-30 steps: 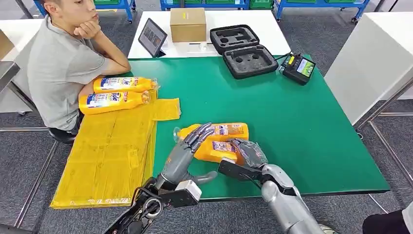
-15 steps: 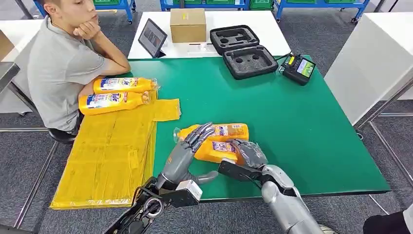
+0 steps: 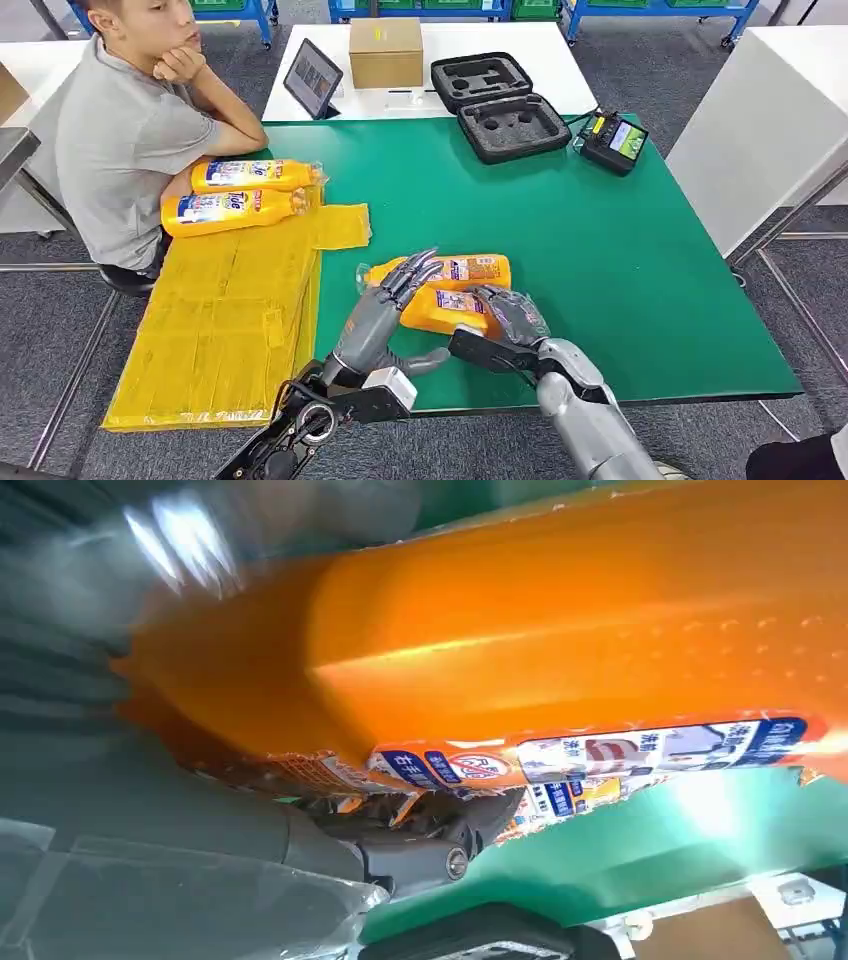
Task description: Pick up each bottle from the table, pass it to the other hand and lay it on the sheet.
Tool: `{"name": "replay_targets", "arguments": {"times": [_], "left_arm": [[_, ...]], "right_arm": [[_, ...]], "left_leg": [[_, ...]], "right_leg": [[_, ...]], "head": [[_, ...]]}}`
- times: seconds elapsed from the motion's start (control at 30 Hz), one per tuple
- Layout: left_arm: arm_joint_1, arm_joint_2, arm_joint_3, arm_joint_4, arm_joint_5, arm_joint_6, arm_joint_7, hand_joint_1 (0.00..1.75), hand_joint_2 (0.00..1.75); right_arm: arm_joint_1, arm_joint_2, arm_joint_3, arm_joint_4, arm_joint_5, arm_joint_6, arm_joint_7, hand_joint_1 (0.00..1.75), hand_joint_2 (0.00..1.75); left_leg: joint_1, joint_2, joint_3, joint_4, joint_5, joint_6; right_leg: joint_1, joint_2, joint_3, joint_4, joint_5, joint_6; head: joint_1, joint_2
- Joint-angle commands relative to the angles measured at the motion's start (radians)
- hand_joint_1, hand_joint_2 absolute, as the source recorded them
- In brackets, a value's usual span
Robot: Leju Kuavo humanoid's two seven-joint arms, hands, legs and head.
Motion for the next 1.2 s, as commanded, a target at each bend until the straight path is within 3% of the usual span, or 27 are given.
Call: {"name": "replay_targets", "arguments": {"times": [0.03,0.07,0.1,0.13,0.17,0.2,0.3,0.47,0.87,0.97,1.2], "left_arm": [[-0.012,0.029,-0.015,0.066,0.001,-0.003,0.002,0.0,1.75],[0.104,-0.09,0.11,-0.059,0.127,0.122,0.002,0.0,1.75],[0.171,-0.068,0.202,-0.436,0.154,0.367,0.002,0.0,1.75],[0.193,-0.058,0.204,-0.61,0.154,0.367,0.002,0.0,1.75],[0.202,-0.053,0.203,-0.626,0.159,0.367,0.002,0.0,1.75],[0.207,-0.052,0.204,-0.631,0.156,0.367,0.002,0.0,1.75],[0.2,-0.058,0.203,-0.629,0.153,0.367,0.002,0.0,1.75],[0.178,-0.067,0.214,-0.6,0.17,0.367,0.002,0.0,1.75],[0.215,-0.054,0.21,-0.602,0.194,0.367,0.002,0.0,1.75],[0.207,-0.016,0.166,-0.548,0.269,0.367,0.002,0.0,1.75],[0.156,-0.007,0.107,-0.397,0.315,0.363,0.002,0.0,1.75]], "right_arm": [[0.086,0.005,-0.011,0.097,-0.003,0.037,0.011,1.75,1.75],[0.089,0.13,-0.136,0.005,-0.128,0.005,-0.114,1.75,1.75],[0.061,0.136,-0.197,0.018,-0.421,-0.015,-0.314,1.75,1.75],[0.051,0.146,-0.156,-0.021,-0.434,-0.029,-0.257,1.75,1.75],[0.048,0.149,-0.145,-0.034,-0.436,-0.033,-0.24,1.75,1.75],[0.054,0.145,-0.133,-0.048,-0.443,-0.037,-0.228,1.75,1.75],[0.065,0.135,-0.122,-0.059,-0.459,-0.045,-0.227,1.75,1.75],[0.072,0.126,-0.111,-0.082,-0.487,-0.058,-0.231,1.75,1.75],[0.103,0.124,-0.08,-0.115,-0.511,-0.06,-0.228,1.75,1.75],[0.1,0.124,-0.079,-0.118,-0.536,-0.074,-0.236,1.75,1.75],[0.115,0.117,-0.053,-0.188,-0.562,-0.09,-0.237,1.75,1.75]], "left_leg": [[0.001,-0.005,-0.01,0.003,0.003,-0.001],[0.001,-0.005,-0.011,0.002,0.003,-0.001],[0.002,-0.009,-0.018,0.0,0.007,-0.002],[0.001,-0.003,-0.016,0.002,0.004,-0.002],[0.001,0.003,-0.016,0.006,0.001,-0.001],[0.001,0.002,-0.015,0.005,0.002,-0.001],[0.0,0.002,-0.014,0.0,0.006,-0.002],[0.001,-0.012,-0.028,0.002,0.011,-0.001],[-0.001,-0.013,-0.036,0.0,0.012,-0.001],[-0.001,-0.013,-0.038,0.001,0.012,0.0],[-0.002,-0.014,-0.037,0.0,0.013,0.0]], "right_leg": [[0.001,-0.004,-0.009,0.002,0.002,-0.001],[0.001,-0.004,-0.008,0.001,0.003,-0.001],[0.002,-0.007,-0.014,-0.002,0.006,-0.002],[0.002,-0.002,-0.014,0.001,0.004,-0.001],[0.002,0.004,-0.015,0.005,0.003,-0.001],[0.001,0.003,-0.002,0.005,0.002,-0.001],[0.001,0.003,-0.004,0.001,0.003,0.0],[0.001,-0.01,-0.012,0.002,0.003,0.002],[-0.001,-0.011,-0.02,0.001,0.003,0.001],[-0.001,-0.011,-0.021,0.001,0.004,0.002],[-0.001,-0.012,-0.021,0.001,0.003,0.002]], "head": [[0.0,0.0],[0.0,0.0],[0.0,0.0],[0.0,0.0],[0.0,0.0],[0.001,0.0],[0.0,0.0],[0.0,0.0],[0.0,0.0],[0.0,0.0],[0.0,0.0]]}}
